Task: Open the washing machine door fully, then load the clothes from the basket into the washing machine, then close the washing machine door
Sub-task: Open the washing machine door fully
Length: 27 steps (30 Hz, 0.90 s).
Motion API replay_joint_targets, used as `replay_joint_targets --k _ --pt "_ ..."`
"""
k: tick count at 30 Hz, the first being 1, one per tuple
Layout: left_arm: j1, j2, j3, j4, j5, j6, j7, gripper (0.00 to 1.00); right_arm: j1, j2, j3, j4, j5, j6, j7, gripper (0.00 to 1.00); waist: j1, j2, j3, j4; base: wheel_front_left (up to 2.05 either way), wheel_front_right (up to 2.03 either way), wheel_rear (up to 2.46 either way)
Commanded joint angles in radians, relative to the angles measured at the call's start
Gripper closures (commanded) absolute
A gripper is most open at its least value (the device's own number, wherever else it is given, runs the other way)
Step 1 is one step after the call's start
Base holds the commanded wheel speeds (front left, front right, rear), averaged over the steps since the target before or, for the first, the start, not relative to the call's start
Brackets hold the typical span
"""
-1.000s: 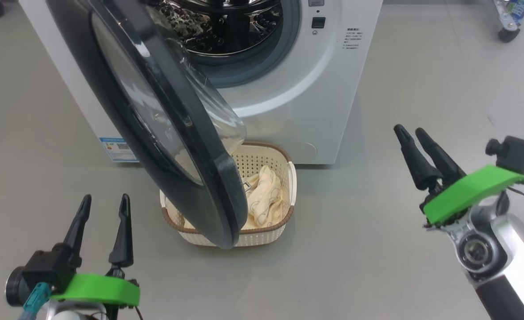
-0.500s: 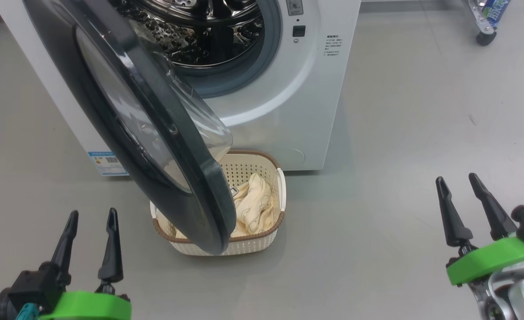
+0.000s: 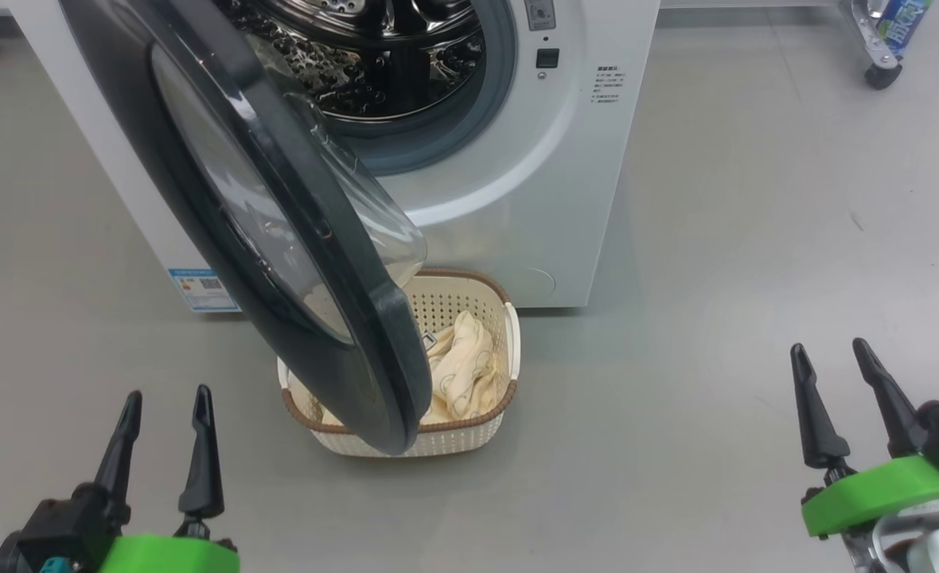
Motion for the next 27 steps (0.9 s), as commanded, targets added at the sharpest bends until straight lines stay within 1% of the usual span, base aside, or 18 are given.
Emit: replay_joint_targets --k 1,17,18,19,20,24,27 --pt "-0.028 0.006 0.042 -0.032 0.001 0.008 -0.01 0.0 -0.015 -0.014 0.01 -0.023 -0.013 0.001 -0.013 0.0 0.0 -0.0001 0.002 0.003 0.0 0.0 0.0" --pt "-0.029 -0.005 0.038 -0.02 0.01 0.001 -0.01 0.01 -0.019 0.0 0.012 -0.002 -0.026 0.001 -0.008 0.0 0.0 -0.0001 0.006 0.013 0.0 0.0 0.0" --pt "-0.029 -0.006 0.037 -0.017 0.01 0.0 -0.01 0.38 -0.02 0.0 0.011 -0.001 -0.026 0.001 -0.008 0.0 0.0 -0.0001 0.006 0.013 0.0 0.0 0.0" --pt "-0.029 -0.006 0.036 -0.014 0.01 0.0 -0.01 0.89 -0.021 0.001 0.01 -0.001 -0.026 0.001 -0.008 0.0 0.0 -0.0001 0.008 0.013 0.0 0.0 0.0" --pt "-0.03 -0.007 0.036 -0.012 0.01 -0.001 -0.01 1.0 -0.021 0.002 0.008 -0.001 -0.027 0.001 -0.008 0.0 0.0 -0.0001 0.008 0.013 0.0 0.0 0.0" --pt "-0.035 -0.01 0.041 -0.011 0.008 0.001 -0.01 1.0 -0.023 0.006 0.001 -0.001 -0.032 0.001 -0.008 0.0 0.0 -0.0001 0.012 0.016 0.0 0.0 0.0" --pt "-0.049 -0.01 0.055 -0.045 0.014 0.004 -0.01 1.0 -0.023 0.009 -0.006 0.001 -0.031 0.001 -0.009 0.0 0.0 -0.0001 0.012 0.022 0.0 0.0 0.0"
